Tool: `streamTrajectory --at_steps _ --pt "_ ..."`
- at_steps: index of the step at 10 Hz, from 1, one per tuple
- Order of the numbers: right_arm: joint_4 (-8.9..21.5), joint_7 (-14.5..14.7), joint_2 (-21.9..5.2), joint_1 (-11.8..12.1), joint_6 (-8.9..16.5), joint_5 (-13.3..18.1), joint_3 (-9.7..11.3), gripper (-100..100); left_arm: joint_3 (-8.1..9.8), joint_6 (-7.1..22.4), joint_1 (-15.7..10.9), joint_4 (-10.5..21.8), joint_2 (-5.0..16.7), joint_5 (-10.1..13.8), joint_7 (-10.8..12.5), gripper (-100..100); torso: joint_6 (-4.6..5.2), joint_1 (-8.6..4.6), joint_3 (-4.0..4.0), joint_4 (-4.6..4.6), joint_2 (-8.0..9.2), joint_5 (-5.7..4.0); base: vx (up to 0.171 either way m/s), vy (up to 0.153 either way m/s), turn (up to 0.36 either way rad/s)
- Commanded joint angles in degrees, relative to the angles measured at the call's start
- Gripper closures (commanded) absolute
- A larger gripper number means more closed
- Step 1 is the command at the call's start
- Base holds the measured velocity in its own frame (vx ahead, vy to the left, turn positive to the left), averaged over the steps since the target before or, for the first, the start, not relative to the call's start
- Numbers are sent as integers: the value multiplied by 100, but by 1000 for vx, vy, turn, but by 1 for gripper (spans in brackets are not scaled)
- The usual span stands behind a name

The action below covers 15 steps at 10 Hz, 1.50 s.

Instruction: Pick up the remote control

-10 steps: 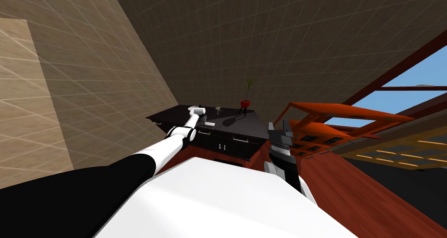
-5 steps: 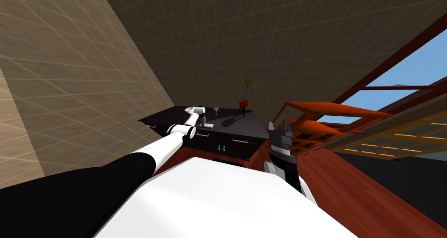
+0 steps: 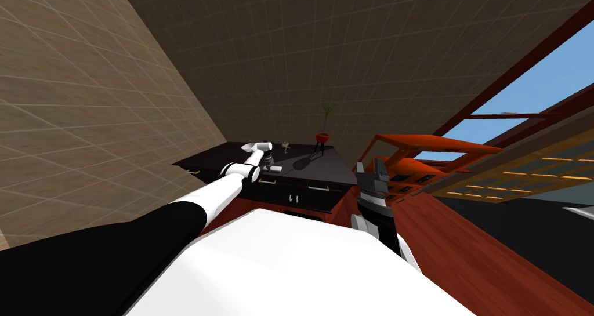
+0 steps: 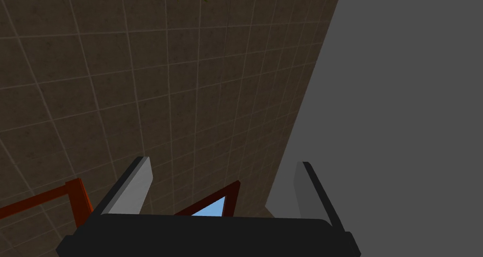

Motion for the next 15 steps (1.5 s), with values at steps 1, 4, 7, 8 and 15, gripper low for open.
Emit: streamTrajectory --at_steps 1,4,7,8,15 --pt "0 0 0 0 0 0 0 0 0 0 0 0 0 0 0 -100 0 0 0 0 0 0 7 6 -8" --pt "0 0 0 0 0 0 0 0 -4 -228 122 102 -84 -22 -6 -100 -1 -2 3 1 5 0 8 6 -4" --pt "0 0 0 0 0 0 0 0 -5 -291 129 156 -96 -27 -16 100 -1 -3 4 2 6 -1 4 4 -2" --pt "0 0 0 0 0 0 0 0 -5 -284 131 158 -97 -27 -16 100 1 -3 4 2 6 -1 -1 0 -10" --pt "0 0 0 0 0 0 0 0 -2 12 -4 7 1 4 2 100 -3 -10 10 5 15 -3 -5 -4 3"
